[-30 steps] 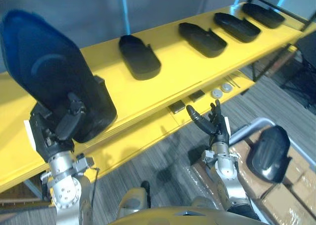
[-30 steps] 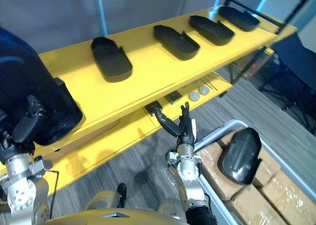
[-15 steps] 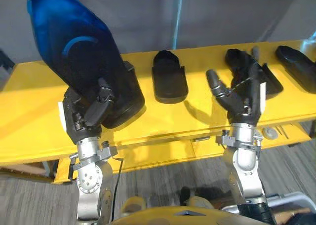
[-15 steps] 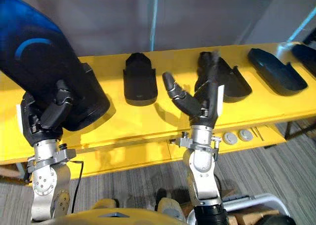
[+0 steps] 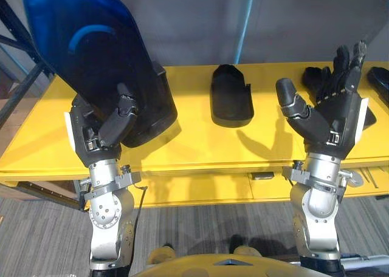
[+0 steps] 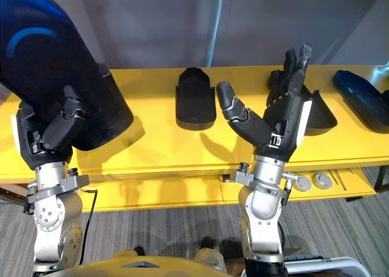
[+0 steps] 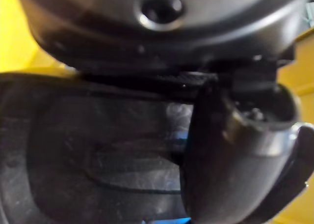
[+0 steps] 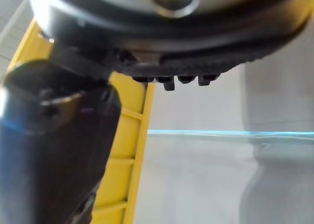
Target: Walk over and take three plastic housings, then place them on the shelf
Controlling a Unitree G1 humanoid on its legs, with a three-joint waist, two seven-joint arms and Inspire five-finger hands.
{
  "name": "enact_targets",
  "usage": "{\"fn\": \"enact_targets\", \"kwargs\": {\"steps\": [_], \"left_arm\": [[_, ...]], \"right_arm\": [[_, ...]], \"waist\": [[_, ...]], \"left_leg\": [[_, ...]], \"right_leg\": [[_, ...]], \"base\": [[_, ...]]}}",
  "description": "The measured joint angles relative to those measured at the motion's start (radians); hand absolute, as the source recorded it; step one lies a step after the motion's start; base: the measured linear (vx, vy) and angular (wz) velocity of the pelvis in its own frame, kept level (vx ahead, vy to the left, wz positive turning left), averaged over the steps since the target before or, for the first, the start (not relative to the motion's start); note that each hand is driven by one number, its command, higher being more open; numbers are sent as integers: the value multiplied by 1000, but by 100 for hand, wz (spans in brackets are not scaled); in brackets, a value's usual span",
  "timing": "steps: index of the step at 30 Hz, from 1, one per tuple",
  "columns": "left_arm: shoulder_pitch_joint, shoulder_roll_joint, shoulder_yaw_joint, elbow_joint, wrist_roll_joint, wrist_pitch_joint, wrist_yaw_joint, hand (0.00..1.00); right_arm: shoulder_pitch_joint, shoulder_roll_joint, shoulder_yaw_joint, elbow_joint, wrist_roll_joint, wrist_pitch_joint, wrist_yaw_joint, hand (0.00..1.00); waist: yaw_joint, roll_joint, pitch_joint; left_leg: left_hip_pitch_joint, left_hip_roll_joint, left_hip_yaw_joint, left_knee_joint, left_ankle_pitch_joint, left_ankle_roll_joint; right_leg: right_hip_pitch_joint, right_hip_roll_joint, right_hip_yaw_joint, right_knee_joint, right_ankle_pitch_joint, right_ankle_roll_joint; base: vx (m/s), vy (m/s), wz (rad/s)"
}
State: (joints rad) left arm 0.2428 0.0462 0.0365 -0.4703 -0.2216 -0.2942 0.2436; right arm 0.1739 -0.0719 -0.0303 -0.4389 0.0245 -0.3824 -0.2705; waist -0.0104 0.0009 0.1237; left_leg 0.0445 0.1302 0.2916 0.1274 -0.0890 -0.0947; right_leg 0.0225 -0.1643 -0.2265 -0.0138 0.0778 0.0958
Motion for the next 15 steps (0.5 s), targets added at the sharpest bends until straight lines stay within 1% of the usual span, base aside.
{"fn": "enact_targets", "kwargs": {"steps": [2, 4, 5, 7, 8, 9, 11, 12, 15], "left_arm": [[4, 0, 9, -2, 8, 27, -1, 0], [9, 1, 40, -2, 36, 95, -16, 0], [11, 1, 47, -2, 35, 111, -25, 0], [27, 6, 78, -1, 28, 184, -67, 0], [30, 8, 83, 0, 27, 207, -77, 0], [36, 17, 94, 6, 22, 250, -94, 0], [33, 48, 111, 50, -6, 283, -117, 0], [30, 77, 117, 89, -13, 298, -119, 0], [5, 114, 150, 184, -15, 302, -116, 0]], "right_arm": [[20, 8, 1, -1, 8, 0, 3, 100], [39, 12, 16, -5, 41, 0, 24, 100], [46, 11, 22, -11, 42, 0, 27, 100], [48, 10, 47, -24, 67, 0, 48, 100], [48, 10, 55, -27, 70, 0, 52, 100], [45, 7, 73, -30, 70, 0, 60, 100], [33, 2, 103, -30, 70, 3, 69, 100], [24, -6, 124, -30, 70, 5, 75, 100], [8, -13, 155, -29, 71, 5, 93, 100]], "waist": [[-7, 0, 0], [-20, 1, -1], [-20, 2, -1], [-20, 3, -2], [-19, 3, -2], [-17, 5, -6], [-15, 10, -9], [-16, 14, -13], [-16, 19, -16]], "left_leg": [[7, 0, 13, -5, 0, -1], [21, 0, 19, -10, -1, -2], [24, 1, 21, -10, -2, -2], [34, 3, 28, -16, -2, -2], [36, 3, 27, -17, -2, -2], [37, 2, 27, -21, -2, -3], [40, 1, 28, -27, 2, -3], [43, 1, 29, -28, 2, -3], [50, 1, 32, -32, 3, -4]], "right_leg": [[2, 2, 12, -12, 10, 0], [16, 4, 13, -24, 15, 1], [17, 5, 13, -25, 15, 1], [23, 7, 13, -29, 16, 1], [28, 8, 13, -33, 17, 2], [33, 9, 12, -44, 23, 2], [33, 9, 11, -44, 24, 2], [34, 9, 11, -44, 24, 2], [39, 9, 11, -45, 24, 2]], "base": [[-17, 9, -19], [-10, 0, -9], [-4, -3, -5], [-2, -4, -6], [0, 0, 0], [0, 0, 0], [0, 0, 0], [0, 0, 0], [0, 0, 0]]}}
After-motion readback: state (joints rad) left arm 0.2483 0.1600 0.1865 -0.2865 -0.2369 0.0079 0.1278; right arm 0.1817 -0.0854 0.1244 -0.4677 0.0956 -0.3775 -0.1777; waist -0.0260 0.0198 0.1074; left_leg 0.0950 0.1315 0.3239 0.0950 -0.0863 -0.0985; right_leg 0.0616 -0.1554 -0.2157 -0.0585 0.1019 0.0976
